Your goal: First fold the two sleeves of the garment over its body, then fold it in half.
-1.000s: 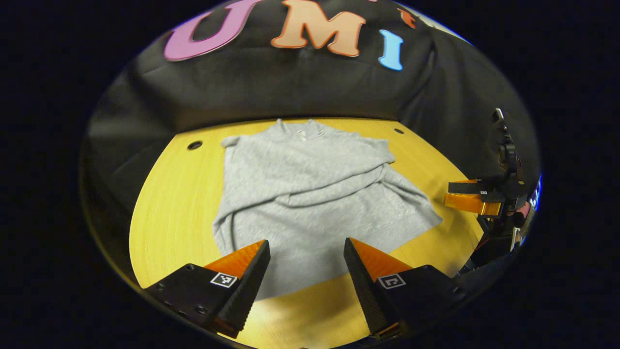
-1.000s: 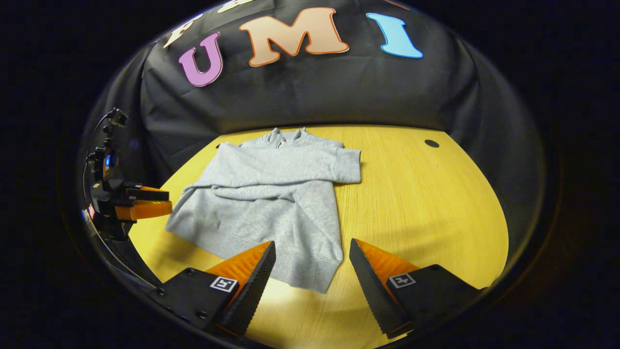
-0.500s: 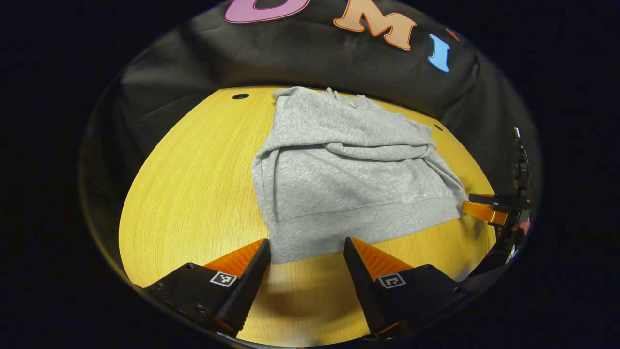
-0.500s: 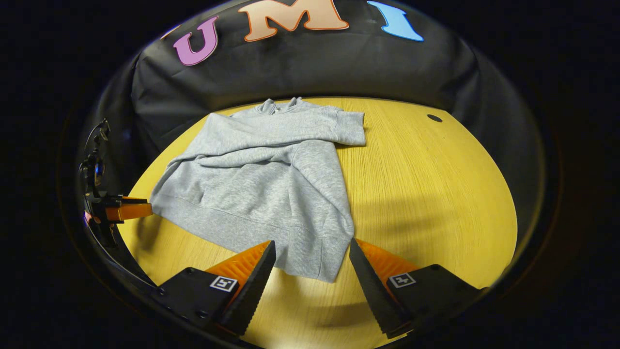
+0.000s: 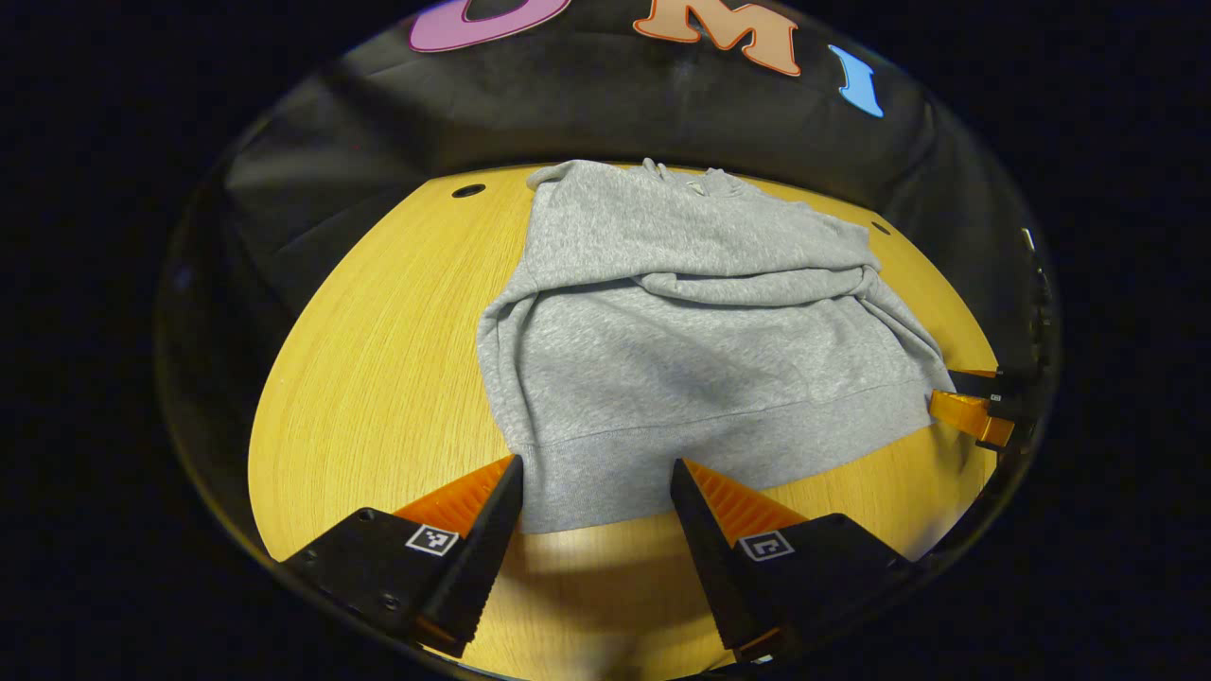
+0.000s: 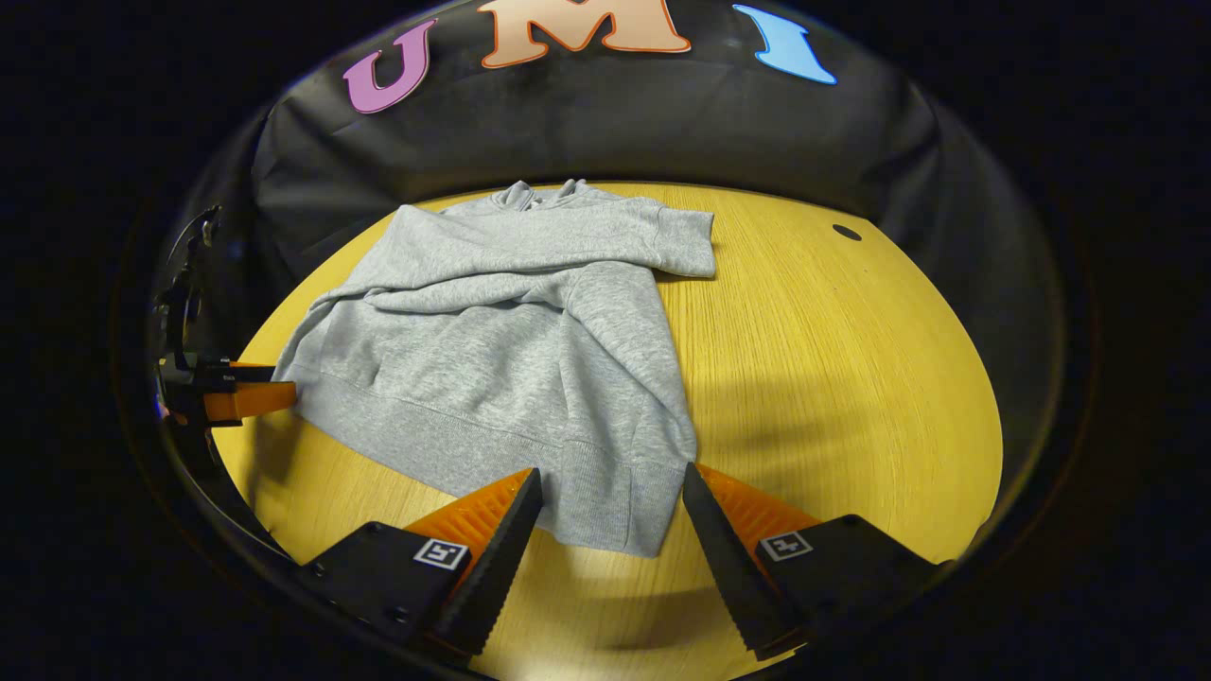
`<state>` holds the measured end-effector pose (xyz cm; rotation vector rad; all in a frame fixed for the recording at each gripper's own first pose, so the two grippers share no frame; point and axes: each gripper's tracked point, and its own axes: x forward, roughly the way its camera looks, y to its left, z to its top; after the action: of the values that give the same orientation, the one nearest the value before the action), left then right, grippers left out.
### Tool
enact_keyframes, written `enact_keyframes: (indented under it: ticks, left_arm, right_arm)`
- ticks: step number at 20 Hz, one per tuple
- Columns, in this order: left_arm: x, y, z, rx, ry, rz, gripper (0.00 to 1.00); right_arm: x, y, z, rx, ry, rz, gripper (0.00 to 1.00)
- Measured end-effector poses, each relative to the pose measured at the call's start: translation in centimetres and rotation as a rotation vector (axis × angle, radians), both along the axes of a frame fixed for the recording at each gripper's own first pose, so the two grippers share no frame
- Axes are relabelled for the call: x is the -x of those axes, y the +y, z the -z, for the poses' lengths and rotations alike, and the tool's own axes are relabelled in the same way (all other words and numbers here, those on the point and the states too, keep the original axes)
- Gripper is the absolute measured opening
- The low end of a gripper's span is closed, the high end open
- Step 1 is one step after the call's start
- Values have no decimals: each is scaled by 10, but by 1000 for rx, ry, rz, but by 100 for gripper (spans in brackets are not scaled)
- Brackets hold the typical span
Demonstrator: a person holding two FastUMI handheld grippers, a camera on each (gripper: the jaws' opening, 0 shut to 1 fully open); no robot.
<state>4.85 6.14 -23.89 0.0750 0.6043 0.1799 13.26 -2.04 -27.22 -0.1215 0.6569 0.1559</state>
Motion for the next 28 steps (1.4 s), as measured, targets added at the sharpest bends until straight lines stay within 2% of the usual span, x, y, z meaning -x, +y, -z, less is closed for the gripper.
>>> enact_keyframes:
  ticks: [1,2,3,4,5,6,7,8,9,10,11,14,15,22,28]
  left_arm:
    - [-2,-2,0,3,4,-9,91]
    - [-3,-1,-1,1,-4,-6,92]
    - [-7,-3,-1,6,-11,-5,91]
    - [-8,-4,-3,10,-26,-1,82]
    - [-11,-7,-3,14,-34,6,74]
    - [-13,-9,-3,15,-37,20,58]
    - [-16,-14,-2,29,-42,38,52]
    - [-17,-18,-5,43,-52,44,32]
    - [-19,-20,-4,56,-61,45,21]
    - [-20,-20,-4,61,-66,46,8]
    - [-22,-21,-4,68,-70,48,6]
    - [-22,-20,-4,108,-80,57,1]
    - [-24,-20,-6,125,-84,58,1]
    - [-26,-21,-10,215,-111,52,0]
    - [-40,-27,-57,333,-221,29,0]
  right_arm:
    - [-1,0,1,-2,1,3,94]
    - [-1,0,2,-4,4,6,89]
    - [-2,0,1,2,3,4,89]
    - [-2,2,2,-6,5,-2,86]
    - [-3,4,2,-8,3,-5,76]
    - [-4,7,2,-15,7,-21,70]
    - [-3,10,2,-25,14,-28,62]
    - [-4,15,3,-45,20,-32,53]
    - [-5,18,2,-63,27,-29,35]
    - [-6,19,4,-75,39,-21,25]
    - [-6,19,3,-76,46,-12,14]
    - [-7,21,1,-76,53,-1,10]
    - [-8,21,1,-74,49,-9,5]
    - [-9,23,-7,-101,68,37,5]
    - [-30,34,-50,-177,-4,26,4]
